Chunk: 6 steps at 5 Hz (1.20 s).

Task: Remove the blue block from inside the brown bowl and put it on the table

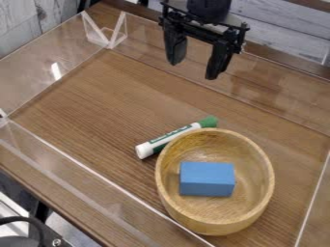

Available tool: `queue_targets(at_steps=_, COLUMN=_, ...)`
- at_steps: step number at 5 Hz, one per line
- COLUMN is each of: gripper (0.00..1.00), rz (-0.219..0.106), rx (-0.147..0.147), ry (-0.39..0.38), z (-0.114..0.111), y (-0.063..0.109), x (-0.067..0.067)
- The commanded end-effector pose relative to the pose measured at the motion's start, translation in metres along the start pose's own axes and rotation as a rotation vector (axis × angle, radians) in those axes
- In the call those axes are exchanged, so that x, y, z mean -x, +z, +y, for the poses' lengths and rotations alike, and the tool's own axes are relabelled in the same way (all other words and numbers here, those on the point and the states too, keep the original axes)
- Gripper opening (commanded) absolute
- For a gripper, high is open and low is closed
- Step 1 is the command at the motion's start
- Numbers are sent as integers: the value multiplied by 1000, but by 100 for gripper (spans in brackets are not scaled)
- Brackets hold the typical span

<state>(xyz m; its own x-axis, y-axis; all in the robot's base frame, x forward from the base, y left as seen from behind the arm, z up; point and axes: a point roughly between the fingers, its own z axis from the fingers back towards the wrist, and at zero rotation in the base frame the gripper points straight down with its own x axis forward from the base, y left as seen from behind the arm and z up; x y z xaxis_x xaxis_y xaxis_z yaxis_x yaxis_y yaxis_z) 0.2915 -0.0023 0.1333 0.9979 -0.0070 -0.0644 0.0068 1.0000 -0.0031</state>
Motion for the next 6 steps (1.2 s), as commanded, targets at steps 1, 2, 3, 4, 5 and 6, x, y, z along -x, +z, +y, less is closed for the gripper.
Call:
queue_targets(at_steps=1, gripper=100, rz=22, rx=-2, ry=-71, z=-7, y=-7, x=8)
queue_targets(at_steps=2, gripper=100, rz=31, rx=-9, ry=-235, z=-22, y=-12, x=24)
queue_targets(at_steps=3, gripper=100, rz=24, rx=-19, ry=-405, z=-37, y=-14, x=38)
queue_targets(at_steps=4, gripper=100, rz=24, rx=-29, ry=-528, z=-50, y=-16, x=49)
queue_targets(at_steps=5, gripper=100, rz=30, rx=-30, ry=-582, z=-55, y=-19, x=54)
queue_targets(at_steps=6, gripper=100, rz=33, rx=-30, ry=-611, z=-60, y=-22, x=59)
